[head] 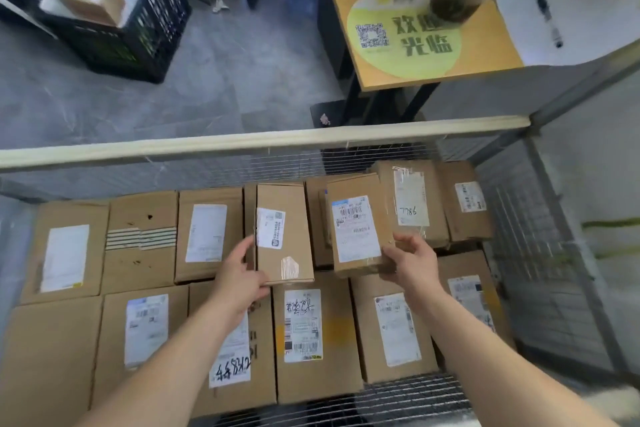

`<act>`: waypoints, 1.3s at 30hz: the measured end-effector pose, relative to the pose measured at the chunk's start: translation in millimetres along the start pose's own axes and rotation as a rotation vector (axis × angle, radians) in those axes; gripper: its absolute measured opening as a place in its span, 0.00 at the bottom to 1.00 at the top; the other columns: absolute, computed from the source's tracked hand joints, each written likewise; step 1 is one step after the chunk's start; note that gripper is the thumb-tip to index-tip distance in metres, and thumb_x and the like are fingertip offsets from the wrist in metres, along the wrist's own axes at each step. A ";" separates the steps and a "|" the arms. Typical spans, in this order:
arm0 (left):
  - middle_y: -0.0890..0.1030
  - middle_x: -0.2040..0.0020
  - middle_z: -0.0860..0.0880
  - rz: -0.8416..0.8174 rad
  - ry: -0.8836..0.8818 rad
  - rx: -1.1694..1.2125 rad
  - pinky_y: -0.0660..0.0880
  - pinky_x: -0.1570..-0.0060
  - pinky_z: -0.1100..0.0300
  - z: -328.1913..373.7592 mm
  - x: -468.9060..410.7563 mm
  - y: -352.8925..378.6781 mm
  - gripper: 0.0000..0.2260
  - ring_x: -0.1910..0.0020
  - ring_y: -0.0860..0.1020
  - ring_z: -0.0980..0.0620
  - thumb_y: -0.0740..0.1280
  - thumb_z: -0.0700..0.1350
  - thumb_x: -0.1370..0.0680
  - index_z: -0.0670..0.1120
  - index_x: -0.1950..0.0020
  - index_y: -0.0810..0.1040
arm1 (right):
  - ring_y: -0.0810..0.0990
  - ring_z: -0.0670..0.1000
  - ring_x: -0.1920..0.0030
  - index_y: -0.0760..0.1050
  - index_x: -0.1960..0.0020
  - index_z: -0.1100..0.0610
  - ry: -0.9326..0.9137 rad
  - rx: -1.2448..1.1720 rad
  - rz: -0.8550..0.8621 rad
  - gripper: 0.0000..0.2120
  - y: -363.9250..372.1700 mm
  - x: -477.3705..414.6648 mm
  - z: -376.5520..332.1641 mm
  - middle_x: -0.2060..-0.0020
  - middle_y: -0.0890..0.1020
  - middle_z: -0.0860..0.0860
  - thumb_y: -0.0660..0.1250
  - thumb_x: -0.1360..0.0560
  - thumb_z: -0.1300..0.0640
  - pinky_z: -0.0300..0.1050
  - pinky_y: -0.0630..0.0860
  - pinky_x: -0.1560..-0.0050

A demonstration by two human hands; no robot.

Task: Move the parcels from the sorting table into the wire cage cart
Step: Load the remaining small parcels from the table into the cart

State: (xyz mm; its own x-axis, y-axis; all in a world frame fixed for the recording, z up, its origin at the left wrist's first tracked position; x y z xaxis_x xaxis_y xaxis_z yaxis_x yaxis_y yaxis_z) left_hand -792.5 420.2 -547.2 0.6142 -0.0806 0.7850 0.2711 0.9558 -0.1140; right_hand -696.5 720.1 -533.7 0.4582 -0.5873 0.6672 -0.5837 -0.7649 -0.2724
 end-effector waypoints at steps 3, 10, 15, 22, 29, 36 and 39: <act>0.75 0.34 0.41 0.016 -0.013 -0.016 0.82 0.51 0.53 -12.5 -33.4 9.3 0.38 0.45 0.81 0.45 0.67 0.28 0.23 0.60 0.22 0.62 | 0.85 0.54 0.50 0.74 0.46 0.48 0.032 0.005 0.006 0.11 14.5 -35.9 8.2 0.49 0.83 0.52 0.70 0.21 0.63 0.51 0.85 0.58; 0.75 0.37 0.41 0.092 -0.007 -0.071 0.81 0.52 0.54 -18.1 -75.9 21.5 0.33 0.48 0.81 0.45 0.67 0.29 0.23 0.56 0.24 0.64 | 0.85 0.51 0.49 0.76 0.44 0.49 0.022 0.038 0.063 0.08 35.5 -71.5 21.4 0.48 0.84 0.50 0.70 0.20 0.59 0.52 0.85 0.53; 0.76 0.52 0.51 0.117 -0.038 -0.164 0.82 0.51 0.51 -15.1 -84.8 29.5 0.32 0.54 0.80 0.48 0.68 0.33 0.22 0.52 0.22 0.62 | 0.83 0.53 0.46 0.77 0.35 0.53 -0.018 0.131 0.145 0.15 32.9 -67.5 20.0 0.47 0.83 0.49 0.70 0.21 0.55 0.56 0.82 0.43; 0.72 0.28 0.44 0.034 -0.043 -0.237 0.72 0.33 0.44 2.2 -64.8 26.2 0.32 0.39 0.73 0.47 0.65 0.36 0.19 0.50 0.19 0.56 | 0.78 0.43 0.51 0.77 0.33 0.54 -0.068 0.146 0.172 0.16 21.6 -39.6 2.4 0.52 0.78 0.40 0.67 0.20 0.55 0.44 0.75 0.45; 0.69 0.24 0.45 -0.023 0.161 -0.453 0.70 0.35 0.52 65.2 0.4 2.0 0.29 0.29 0.70 0.45 0.65 0.40 0.18 0.49 0.19 0.58 | 0.77 0.46 0.42 0.76 0.30 0.54 -0.180 0.198 0.140 0.18 5.8 36.8 -49.2 0.39 0.81 0.47 0.66 0.20 0.54 0.50 0.75 0.35; 0.70 0.25 0.51 -0.141 0.622 -0.821 0.68 0.31 0.53 157.6 122.2 9.3 0.29 0.28 0.69 0.50 0.69 0.51 0.22 0.52 0.22 0.64 | 0.76 0.41 0.41 0.74 0.28 0.54 -0.373 0.275 0.217 0.21 -20.4 158.4 -104.9 0.35 0.80 0.47 0.66 0.19 0.51 0.41 0.72 0.38; 0.68 0.25 0.52 -0.212 0.831 -0.951 0.68 0.29 0.52 193.7 182.0 28.2 0.30 0.27 0.68 0.52 0.69 0.54 0.22 0.51 0.22 0.65 | 0.76 0.42 0.40 0.73 0.27 0.53 -0.449 0.323 0.277 0.22 -39.8 215.7 -124.9 0.34 0.79 0.46 0.65 0.19 0.49 0.40 0.72 0.38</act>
State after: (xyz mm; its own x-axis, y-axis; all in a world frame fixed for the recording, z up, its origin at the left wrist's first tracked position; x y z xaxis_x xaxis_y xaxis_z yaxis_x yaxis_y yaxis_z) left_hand -816.6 487.3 -289.7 0.6773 -0.6861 0.2656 0.6293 0.3532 -0.6923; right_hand -658.2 657.0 -292.4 0.5973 -0.7758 0.2036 -0.5214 -0.5685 -0.6364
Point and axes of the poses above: each hand's wrist, its own x-axis away from the middle knuckle, its own y-axis out of the palm, z = x × y, the point moved 6 cm from there along -x, towards the middle knuckle
